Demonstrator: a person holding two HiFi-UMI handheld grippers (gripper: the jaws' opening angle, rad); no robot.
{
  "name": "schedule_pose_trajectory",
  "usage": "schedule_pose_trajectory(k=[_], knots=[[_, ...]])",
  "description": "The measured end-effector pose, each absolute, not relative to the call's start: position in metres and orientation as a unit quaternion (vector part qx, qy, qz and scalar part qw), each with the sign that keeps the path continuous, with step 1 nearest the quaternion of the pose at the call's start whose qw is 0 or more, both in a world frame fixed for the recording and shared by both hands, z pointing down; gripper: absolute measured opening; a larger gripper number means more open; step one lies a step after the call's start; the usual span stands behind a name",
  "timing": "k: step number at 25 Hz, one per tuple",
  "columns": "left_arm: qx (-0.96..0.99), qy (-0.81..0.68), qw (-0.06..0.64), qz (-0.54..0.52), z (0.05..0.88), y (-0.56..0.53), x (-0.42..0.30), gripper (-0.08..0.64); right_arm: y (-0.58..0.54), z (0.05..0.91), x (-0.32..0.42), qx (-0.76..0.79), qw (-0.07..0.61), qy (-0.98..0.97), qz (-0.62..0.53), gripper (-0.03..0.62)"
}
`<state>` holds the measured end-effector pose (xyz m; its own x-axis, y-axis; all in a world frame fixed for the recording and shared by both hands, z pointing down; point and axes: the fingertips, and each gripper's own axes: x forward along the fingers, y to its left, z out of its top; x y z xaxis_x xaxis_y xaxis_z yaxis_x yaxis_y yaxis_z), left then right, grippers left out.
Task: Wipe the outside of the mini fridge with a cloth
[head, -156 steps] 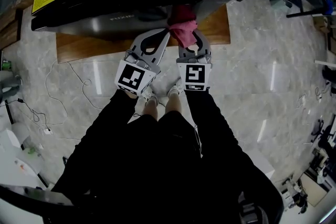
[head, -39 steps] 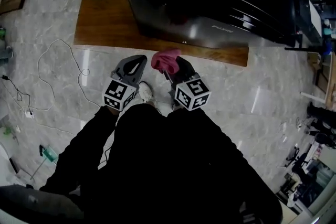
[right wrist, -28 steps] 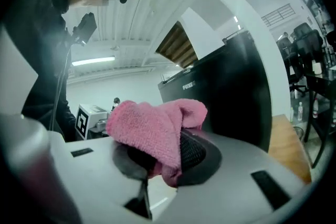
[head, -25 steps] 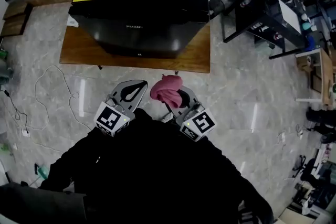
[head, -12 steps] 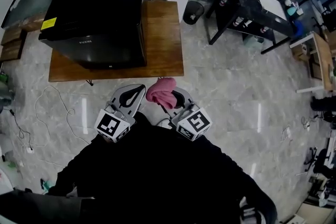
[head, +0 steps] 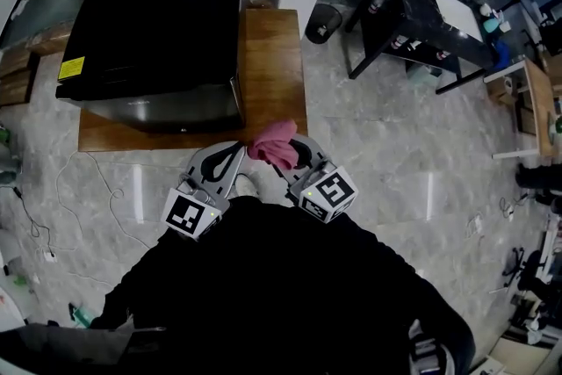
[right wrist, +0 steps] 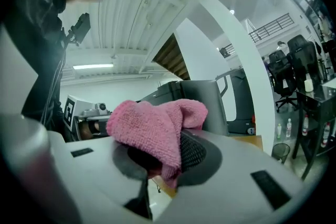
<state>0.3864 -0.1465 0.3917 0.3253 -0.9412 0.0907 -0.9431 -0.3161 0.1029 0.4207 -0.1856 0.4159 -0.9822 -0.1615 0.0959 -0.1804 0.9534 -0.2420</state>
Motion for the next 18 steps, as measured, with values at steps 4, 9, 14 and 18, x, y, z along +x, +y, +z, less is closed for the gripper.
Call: schedule_pose_trajectory(k=[4,9,14,18], knots=[[0.815,-0.576,0.071,0.002,0.392,-0.171,0.373,0.003,-0.217,0.417,0.4,0.089,0.044,-0.987,0.13,0.083],[0.807,-0.586,0.067,0.001,0.394,-0.187,0.357,0.003,-0.243,0.422,0.38,0.091,0.039,-0.985,0.139,0.083],[0.799,-0.597,0.072,0.013,0.394,-0.208,0.367,0.003,-0.274,0.409,0.364,0.063,0.021,-0.989,0.13,0.083],[0.778,-0.623,0.076,0.015,0.398,-0.232,0.374,0.003,-0.295,0.409,0.348,0.01,0.014,-0.992,0.125,0.083]])
